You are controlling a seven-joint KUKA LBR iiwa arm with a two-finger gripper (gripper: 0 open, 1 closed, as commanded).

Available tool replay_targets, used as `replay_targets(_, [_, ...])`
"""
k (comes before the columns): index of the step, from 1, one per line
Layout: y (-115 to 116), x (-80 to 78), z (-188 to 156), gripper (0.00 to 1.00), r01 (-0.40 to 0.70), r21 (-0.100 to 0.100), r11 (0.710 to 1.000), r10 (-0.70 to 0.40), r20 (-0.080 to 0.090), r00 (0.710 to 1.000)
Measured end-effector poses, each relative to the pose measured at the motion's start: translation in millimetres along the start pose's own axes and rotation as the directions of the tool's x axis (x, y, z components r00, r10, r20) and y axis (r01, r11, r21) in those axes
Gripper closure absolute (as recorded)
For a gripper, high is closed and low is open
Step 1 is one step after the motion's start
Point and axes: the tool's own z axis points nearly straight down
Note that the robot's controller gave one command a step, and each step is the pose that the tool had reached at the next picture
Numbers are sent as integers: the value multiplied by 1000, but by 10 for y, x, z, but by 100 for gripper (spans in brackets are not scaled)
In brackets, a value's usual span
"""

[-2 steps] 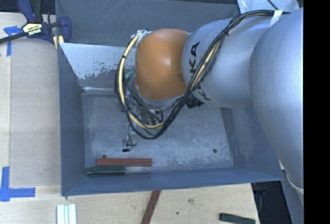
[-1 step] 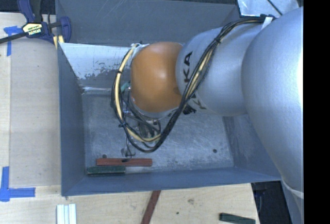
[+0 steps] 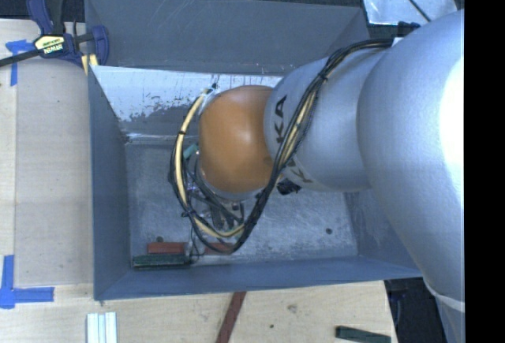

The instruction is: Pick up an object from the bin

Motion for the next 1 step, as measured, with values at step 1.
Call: replay_targets(1, [264, -11, 390, 100, 75, -1, 997, -75, -2, 997])
